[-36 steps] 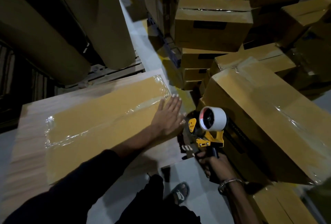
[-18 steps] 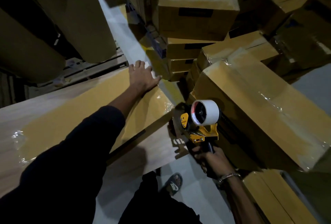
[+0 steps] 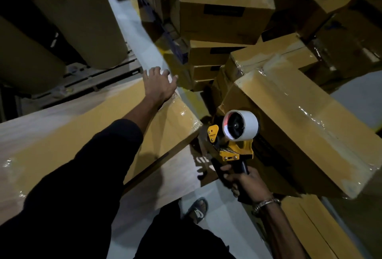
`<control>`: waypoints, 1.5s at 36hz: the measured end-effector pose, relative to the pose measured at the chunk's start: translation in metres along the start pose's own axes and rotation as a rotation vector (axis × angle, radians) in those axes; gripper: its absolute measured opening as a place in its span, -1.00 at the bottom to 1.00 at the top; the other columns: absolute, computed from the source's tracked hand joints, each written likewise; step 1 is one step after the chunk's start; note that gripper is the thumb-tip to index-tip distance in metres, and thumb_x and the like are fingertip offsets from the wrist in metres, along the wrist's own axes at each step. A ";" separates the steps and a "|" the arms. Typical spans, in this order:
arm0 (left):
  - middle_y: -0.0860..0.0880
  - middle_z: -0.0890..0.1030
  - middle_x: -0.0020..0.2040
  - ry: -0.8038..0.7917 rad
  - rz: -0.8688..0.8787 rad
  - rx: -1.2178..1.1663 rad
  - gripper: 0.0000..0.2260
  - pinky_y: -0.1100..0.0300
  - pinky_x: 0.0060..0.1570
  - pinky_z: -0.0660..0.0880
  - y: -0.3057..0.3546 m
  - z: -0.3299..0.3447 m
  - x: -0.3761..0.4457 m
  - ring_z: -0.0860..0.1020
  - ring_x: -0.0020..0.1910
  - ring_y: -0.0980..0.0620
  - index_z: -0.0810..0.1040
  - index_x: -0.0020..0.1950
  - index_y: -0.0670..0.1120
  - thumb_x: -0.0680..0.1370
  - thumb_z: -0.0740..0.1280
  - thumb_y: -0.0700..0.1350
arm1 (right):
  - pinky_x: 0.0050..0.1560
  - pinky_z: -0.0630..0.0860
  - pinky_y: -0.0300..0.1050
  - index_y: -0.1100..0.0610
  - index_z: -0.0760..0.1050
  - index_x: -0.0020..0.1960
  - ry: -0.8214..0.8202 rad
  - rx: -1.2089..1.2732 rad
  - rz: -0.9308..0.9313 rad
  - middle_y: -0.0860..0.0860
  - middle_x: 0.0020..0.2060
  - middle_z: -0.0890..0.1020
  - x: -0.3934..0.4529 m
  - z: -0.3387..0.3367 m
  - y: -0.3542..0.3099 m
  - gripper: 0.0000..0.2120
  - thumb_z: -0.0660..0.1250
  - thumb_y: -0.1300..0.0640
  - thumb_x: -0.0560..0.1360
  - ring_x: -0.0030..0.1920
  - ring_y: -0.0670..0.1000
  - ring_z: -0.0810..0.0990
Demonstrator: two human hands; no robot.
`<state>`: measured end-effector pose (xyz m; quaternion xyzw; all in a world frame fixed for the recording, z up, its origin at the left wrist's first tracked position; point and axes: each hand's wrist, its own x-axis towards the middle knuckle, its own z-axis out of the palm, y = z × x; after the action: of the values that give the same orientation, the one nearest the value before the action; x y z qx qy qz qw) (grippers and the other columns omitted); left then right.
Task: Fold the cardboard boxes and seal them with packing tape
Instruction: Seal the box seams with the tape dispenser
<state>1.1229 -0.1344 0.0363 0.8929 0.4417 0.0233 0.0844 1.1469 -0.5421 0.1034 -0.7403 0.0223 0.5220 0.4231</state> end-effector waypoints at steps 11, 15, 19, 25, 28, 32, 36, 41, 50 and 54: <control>-0.08 0.19 0.68 0.126 -0.151 -0.412 -0.44 -0.25 0.62 0.02 -0.056 -0.018 -0.168 0.08 0.68 -0.09 0.27 0.65 0.04 0.72 0.00 0.29 | -0.21 0.51 -0.06 0.11 0.60 -0.20 0.159 -0.392 -0.421 0.04 -0.36 0.63 -0.037 0.033 -0.043 -0.70 0.51 -0.11 0.52 -0.28 0.08 0.61; -0.07 0.32 0.62 0.214 -0.281 -0.381 -0.48 -0.26 0.58 0.14 -0.116 -0.028 -0.245 0.17 0.65 -0.09 0.35 0.59 0.01 0.73 0.07 0.26 | -0.31 0.45 -0.08 0.01 0.50 -0.23 0.146 -0.533 -0.561 -0.05 -0.40 0.53 -0.038 0.071 -0.048 -0.73 0.51 -0.07 0.51 -0.34 0.02 0.53; -0.12 0.42 0.55 0.251 -0.436 -0.256 -0.54 -0.25 0.52 0.24 -0.180 -0.036 -0.310 0.24 0.60 -0.17 0.46 0.51 -0.03 0.71 0.17 0.19 | -0.24 0.53 -0.02 -0.01 0.52 -0.07 0.060 -0.676 -0.669 -0.05 -0.28 0.60 -0.041 0.124 -0.048 -0.81 0.47 -0.08 0.50 -0.26 0.04 0.59; -0.15 0.57 0.38 0.300 -0.602 -0.301 -0.53 -0.14 0.39 0.40 -0.259 -0.047 -0.379 0.46 0.41 -0.22 0.52 0.43 -0.11 0.61 0.28 0.12 | -0.26 0.52 0.04 -0.05 0.44 -0.06 -0.127 -0.780 -0.770 -0.04 -0.25 0.57 -0.063 0.224 -0.025 -0.77 0.40 -0.17 0.50 -0.23 0.10 0.57; -0.15 0.59 0.35 0.319 -0.646 -0.478 -0.55 -0.07 0.27 0.48 -0.283 -0.053 -0.398 0.53 0.32 -0.17 0.51 0.44 -0.12 0.59 0.35 0.04 | -0.24 0.54 0.04 -0.08 0.42 0.01 -0.150 -0.824 -0.820 -0.03 -0.17 0.57 -0.077 0.274 -0.008 -0.75 0.35 -0.22 0.50 -0.16 0.13 0.58; -0.13 0.55 0.39 0.300 -0.615 -0.681 -0.43 0.03 0.16 0.48 -0.328 -0.050 -0.418 0.53 0.32 -0.13 0.46 0.49 -0.12 0.56 0.26 0.15 | -0.12 0.51 0.05 -0.04 0.41 0.08 -0.167 -0.908 -0.886 0.02 -0.03 0.56 -0.094 0.343 0.012 -0.76 0.31 -0.15 0.53 0.02 0.19 0.58; -0.12 0.59 0.23 0.335 -0.594 -0.768 -0.52 0.04 0.08 0.47 -0.384 -0.049 -0.431 0.57 0.21 -0.17 0.52 0.38 -0.14 0.54 0.23 0.07 | 0.01 0.47 0.06 0.02 0.43 0.18 -0.182 -0.959 -0.935 0.05 0.12 0.55 -0.112 0.421 0.028 -0.73 0.28 -0.10 0.57 0.15 0.19 0.55; -0.17 0.63 0.19 0.361 -0.656 -0.828 -0.55 -0.12 0.15 0.56 -0.466 -0.047 -0.460 0.61 0.17 -0.18 0.54 0.34 -0.18 0.58 0.20 0.07 | 0.07 0.49 0.06 0.08 0.40 0.36 -0.187 -1.020 -0.888 0.11 0.27 0.53 -0.130 0.524 0.053 -0.58 0.28 -0.12 0.60 0.25 0.22 0.56; -0.15 0.61 0.33 0.238 -0.779 -0.816 -0.69 -0.01 0.23 0.51 -0.543 -0.037 -0.503 0.58 0.25 -0.13 0.54 0.39 -0.16 0.64 0.32 -0.25 | 0.05 0.47 0.02 0.21 0.31 0.44 -0.153 -1.185 -0.716 0.17 0.35 0.47 -0.099 0.647 0.107 -0.51 0.27 -0.09 0.66 0.29 0.24 0.55; -0.16 0.63 0.27 0.175 -0.756 -0.827 -0.70 0.13 0.10 0.46 -0.546 -0.029 -0.507 0.60 0.20 -0.10 0.54 0.37 -0.18 0.62 0.35 -0.22 | 0.23 0.48 0.03 0.23 0.22 0.54 -0.107 -1.261 -0.651 0.16 0.43 0.43 -0.067 0.664 0.138 -0.43 0.26 -0.08 0.68 0.37 0.21 0.51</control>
<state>0.3823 -0.2072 -0.0116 0.5599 0.6903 0.2362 0.3927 0.5501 -0.2266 0.0084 -0.7864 -0.5272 0.3181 0.0490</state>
